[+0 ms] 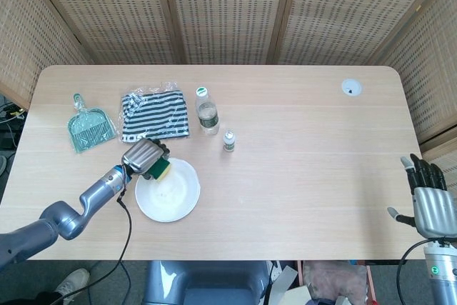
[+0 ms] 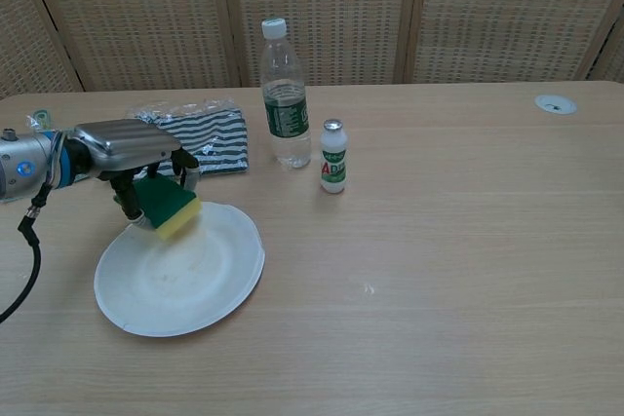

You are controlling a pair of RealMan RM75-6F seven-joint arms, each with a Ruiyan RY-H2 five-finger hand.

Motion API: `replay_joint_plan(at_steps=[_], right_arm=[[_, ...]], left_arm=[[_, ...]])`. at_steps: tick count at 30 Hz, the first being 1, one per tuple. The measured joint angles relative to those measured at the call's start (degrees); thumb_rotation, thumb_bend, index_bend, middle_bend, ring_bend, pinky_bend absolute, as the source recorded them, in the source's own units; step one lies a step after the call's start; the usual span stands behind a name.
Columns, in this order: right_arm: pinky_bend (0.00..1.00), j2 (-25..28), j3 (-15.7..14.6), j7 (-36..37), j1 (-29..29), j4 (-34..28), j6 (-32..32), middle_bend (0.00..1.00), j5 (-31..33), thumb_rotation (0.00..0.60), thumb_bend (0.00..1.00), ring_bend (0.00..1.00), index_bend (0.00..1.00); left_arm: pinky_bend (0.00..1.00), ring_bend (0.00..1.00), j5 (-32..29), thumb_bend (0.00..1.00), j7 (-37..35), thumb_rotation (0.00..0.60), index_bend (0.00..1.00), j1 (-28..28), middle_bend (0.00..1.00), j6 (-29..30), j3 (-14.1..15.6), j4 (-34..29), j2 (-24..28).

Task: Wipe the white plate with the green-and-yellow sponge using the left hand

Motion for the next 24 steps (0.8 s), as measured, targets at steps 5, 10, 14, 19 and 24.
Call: replay_joint_plan(at_steps=[5, 10, 14, 19, 24], right_arm=[[0.0, 0.0, 0.0, 0.0, 0.0, 0.0, 0.0, 0.0, 0.1, 0.6, 0.0, 0.0, 0.0], [0.0, 0.1, 0.1, 0.4, 0.0, 0.1, -0.2, 0.0, 0.3, 0.6, 0.0, 0.0, 0.0], [0.0, 0.2, 0.1, 0.6, 0.0, 0.1, -0.1, 0.0, 0.2, 0.6, 0.0, 0.0, 0.0], [0.0, 0.2, 0.0, 0.8, 0.0, -0.1, -0.1, 0.0, 0.0, 0.6, 0.0, 0.0, 0.0], [0.0, 0.3, -0.1, 0.9, -0.1, -0.1, -0.1, 0.0, -0.1, 0.6, 0.0, 0.0, 0.0]], left_arm=[[0.41, 0.3, -0.5, 0.15, 6.6, 0.6, 0.53, -0.6, 0.4, -0.1, -0.7, 0.8, -1.9], [0.42, 0.3, -0.7, 0.15, 13.1, 0.6, 0.54, -0.9, 0.4, 0.3, -1.0, 1.2, -3.1], [0.42, 0.31, -0.8, 0.15, 18.5, 0.6, 0.56, -0.9, 0.42, 0.8, -1.0, 1.9, -4.2], [0.43, 0.31, -1.1, 0.15, 23.8, 0.6, 0.57, -0.5, 0.43, 1.9, -1.1, 3.3, -6.2], [0.43, 0.31, -1.5, 0.15, 26.3, 0.6, 0.59, 0.0, 0.43, 2.4, -1.1, 4.6, -7.8]])
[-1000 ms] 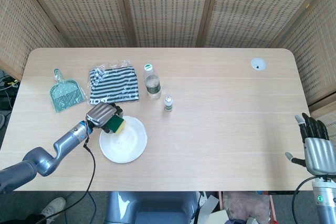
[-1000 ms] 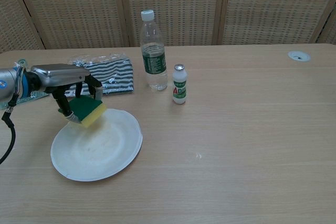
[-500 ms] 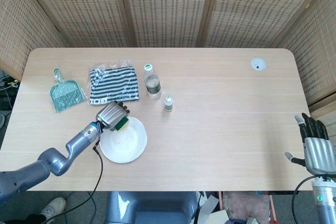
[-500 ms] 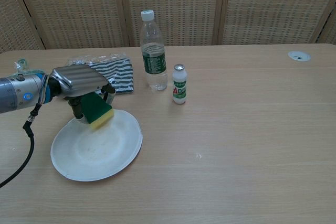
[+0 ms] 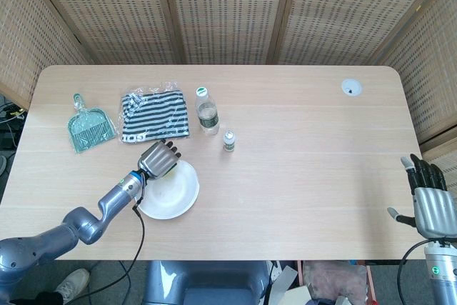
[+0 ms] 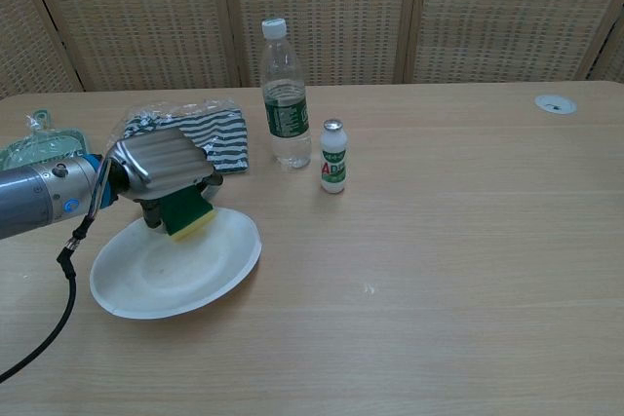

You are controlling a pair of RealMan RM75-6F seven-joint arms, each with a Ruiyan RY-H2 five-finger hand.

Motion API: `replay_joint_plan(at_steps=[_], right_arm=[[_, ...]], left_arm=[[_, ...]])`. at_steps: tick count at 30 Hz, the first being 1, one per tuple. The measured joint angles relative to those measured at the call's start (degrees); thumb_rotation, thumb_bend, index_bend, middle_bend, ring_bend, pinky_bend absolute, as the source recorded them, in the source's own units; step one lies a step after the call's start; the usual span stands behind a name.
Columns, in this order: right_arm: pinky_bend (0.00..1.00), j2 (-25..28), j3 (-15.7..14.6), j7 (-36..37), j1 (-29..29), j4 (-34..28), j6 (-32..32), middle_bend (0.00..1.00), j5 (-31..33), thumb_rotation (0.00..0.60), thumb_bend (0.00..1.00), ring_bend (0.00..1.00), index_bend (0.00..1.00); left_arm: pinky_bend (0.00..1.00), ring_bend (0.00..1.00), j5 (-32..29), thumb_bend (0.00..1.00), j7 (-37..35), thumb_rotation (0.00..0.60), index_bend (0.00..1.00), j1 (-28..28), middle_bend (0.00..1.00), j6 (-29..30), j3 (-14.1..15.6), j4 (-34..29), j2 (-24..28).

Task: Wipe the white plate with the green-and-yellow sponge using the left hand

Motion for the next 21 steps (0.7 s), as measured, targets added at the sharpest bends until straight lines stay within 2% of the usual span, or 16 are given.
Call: replay_joint_plan(at_steps=[9, 21], right_arm=[[0.0, 0.3, 0.0, 0.5, -0.2, -0.2, 0.4, 0.0, -0.2, 0.6, 0.0, 0.0, 0.0], [0.0, 0.6, 0.0, 0.9, -0.4, -0.5, 0.9, 0.0, -0.6, 0.6, 0.0, 0.0, 0.0]], left_arm=[[0.43, 0.32, -0.8, 0.15, 0.4, 0.6, 0.59, 0.2, 0.44, -0.6, -0.3, 0.6, -1.2], [0.43, 0.32, -0.1, 0.18, -0.7, 0.6, 0.6, 0.4, 0.44, 2.3, -1.0, -3.9, 2.4]])
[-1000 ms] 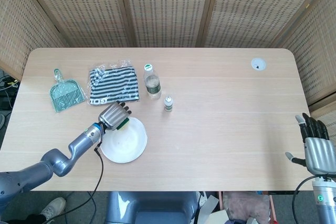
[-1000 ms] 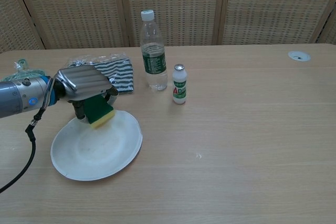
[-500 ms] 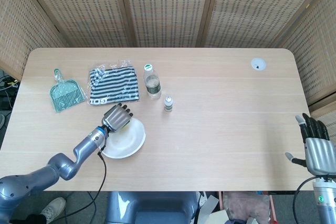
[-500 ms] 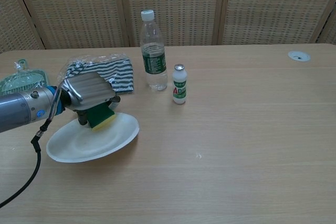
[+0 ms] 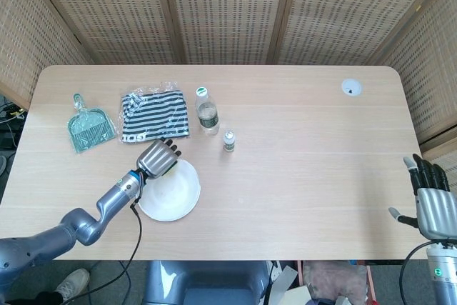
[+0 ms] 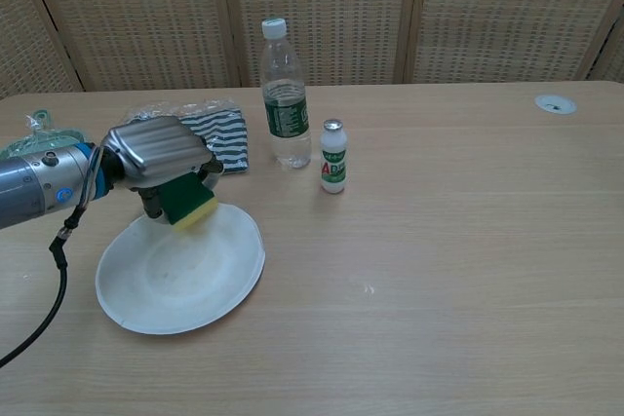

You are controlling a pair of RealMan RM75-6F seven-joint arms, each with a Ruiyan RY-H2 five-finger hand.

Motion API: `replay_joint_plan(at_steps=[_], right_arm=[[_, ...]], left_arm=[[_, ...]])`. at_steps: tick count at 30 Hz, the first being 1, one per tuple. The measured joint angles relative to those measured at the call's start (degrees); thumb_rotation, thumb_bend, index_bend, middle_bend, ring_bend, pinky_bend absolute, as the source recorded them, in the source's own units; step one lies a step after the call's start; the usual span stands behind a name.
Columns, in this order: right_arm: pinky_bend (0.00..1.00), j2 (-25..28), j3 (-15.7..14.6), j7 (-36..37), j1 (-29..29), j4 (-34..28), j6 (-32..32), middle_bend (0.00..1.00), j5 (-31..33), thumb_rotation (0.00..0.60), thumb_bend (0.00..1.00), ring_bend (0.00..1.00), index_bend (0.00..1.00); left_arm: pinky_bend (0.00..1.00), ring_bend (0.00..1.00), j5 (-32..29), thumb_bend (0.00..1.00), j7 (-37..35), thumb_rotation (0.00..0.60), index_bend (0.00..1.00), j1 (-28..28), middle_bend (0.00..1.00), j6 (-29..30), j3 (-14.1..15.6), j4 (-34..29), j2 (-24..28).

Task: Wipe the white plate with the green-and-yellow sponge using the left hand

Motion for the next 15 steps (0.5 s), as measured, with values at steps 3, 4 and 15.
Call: replay_joint_plan(at_steps=[3, 4, 15], right_arm=[[0.0, 0.0, 0.0, 0.0, 0.0, -0.1, 0.1, 0.0, -0.2, 0.6, 0.0, 0.0, 0.0], [0.0, 0.0, -0.1, -0.2, 0.0, -0.1, 0.1, 0.0, -0.4, 0.6, 0.0, 0.0, 0.0], [0.0, 0.1, -0.2, -0.1, 0.0, -0.3, 0.0, 0.0, -0.5, 0.6, 0.0, 0.0, 0.0]], left_arm=[[0.43, 0.32, 0.3, 0.19, -0.4, 0.6, 0.6, -0.1, 0.44, 0.8, -0.3, -2.2, 1.6], [0.43, 0.32, 0.8, 0.19, -0.3, 0.6, 0.6, -0.2, 0.44, 0.9, -0.2, -3.2, 2.3], [0.43, 0.32, 2.3, 0.19, 4.6, 0.6, 0.6, 0.0, 0.44, -1.3, 2.8, -3.2, 2.5]])
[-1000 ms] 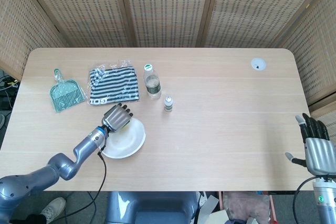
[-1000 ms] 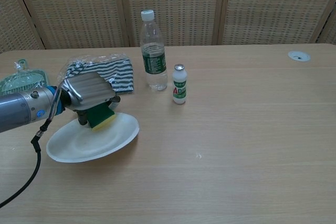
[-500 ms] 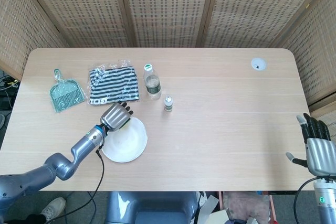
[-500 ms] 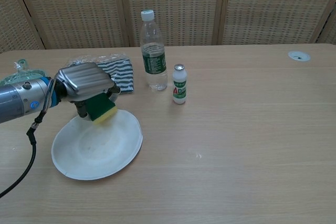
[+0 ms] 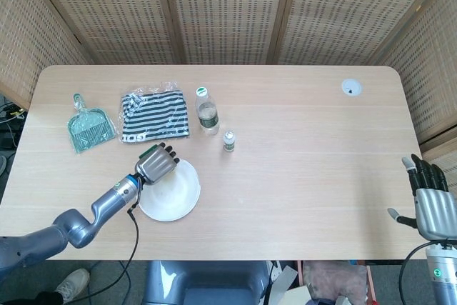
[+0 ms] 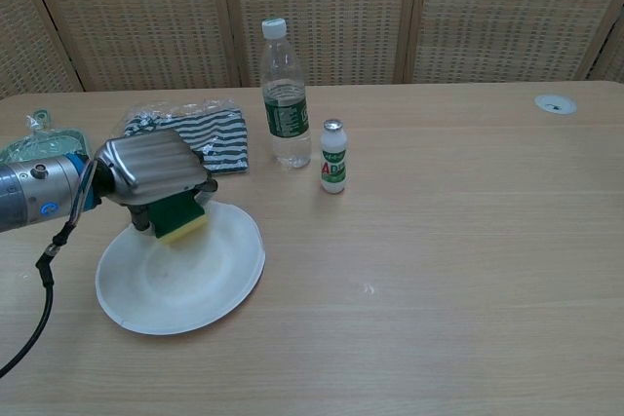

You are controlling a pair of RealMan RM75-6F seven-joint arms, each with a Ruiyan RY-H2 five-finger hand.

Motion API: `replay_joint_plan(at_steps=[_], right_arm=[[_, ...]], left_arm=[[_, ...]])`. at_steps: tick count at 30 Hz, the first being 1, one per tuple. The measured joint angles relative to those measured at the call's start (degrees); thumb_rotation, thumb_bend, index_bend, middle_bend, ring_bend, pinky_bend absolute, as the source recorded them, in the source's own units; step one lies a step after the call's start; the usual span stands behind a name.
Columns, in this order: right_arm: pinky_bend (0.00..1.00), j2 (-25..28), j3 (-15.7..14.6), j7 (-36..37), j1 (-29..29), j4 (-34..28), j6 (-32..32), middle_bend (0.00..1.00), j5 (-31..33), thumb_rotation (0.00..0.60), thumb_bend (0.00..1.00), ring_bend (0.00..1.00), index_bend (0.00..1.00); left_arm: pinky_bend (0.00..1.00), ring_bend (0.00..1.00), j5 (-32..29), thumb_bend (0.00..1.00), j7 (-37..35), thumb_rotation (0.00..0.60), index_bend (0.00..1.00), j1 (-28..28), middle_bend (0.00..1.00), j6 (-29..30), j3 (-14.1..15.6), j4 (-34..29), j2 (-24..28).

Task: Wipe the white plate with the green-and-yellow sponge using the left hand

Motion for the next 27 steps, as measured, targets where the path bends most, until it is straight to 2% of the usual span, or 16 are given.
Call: replay_joint_plan(at_steps=[7, 17, 22, 27], right_arm=[[0.0, 0.0, 0.1, 0.1, 0.1, 0.1, -0.3, 0.0, 0.4, 0.6, 0.0, 0.0, 0.0], [0.0, 0.1, 0.2, 0.3, 0.1, 0.2, -0.3, 0.0, 0.5, 0.6, 0.0, 0.0, 0.0], [0.0, 0.3, 0.2, 0.6, -0.1, 0.0, 0.1, 0.0, 0.3, 0.6, 0.0, 0.0, 0.0], [0.0, 0.5, 0.2, 0.9, -0.3, -0.2, 0.4, 0.0, 0.0, 0.6, 0.0, 0.0, 0.0]], left_arm=[[0.43, 0.32, -0.4, 0.19, 0.3, 0.6, 0.61, -0.4, 0.45, -2.0, 0.1, 2.3, -1.8], [0.44, 0.32, -1.5, 0.19, 2.8, 0.6, 0.61, -1.3, 0.45, -4.1, -0.3, 2.2, -2.6], [0.44, 0.32, -2.1, 0.19, 3.0, 0.6, 0.61, -1.3, 0.45, -3.5, -1.2, 0.6, -1.6], [0.44, 0.32, -2.1, 0.19, -0.6, 0.6, 0.61, -1.0, 0.45, -0.8, -2.5, -3.4, 1.2]])
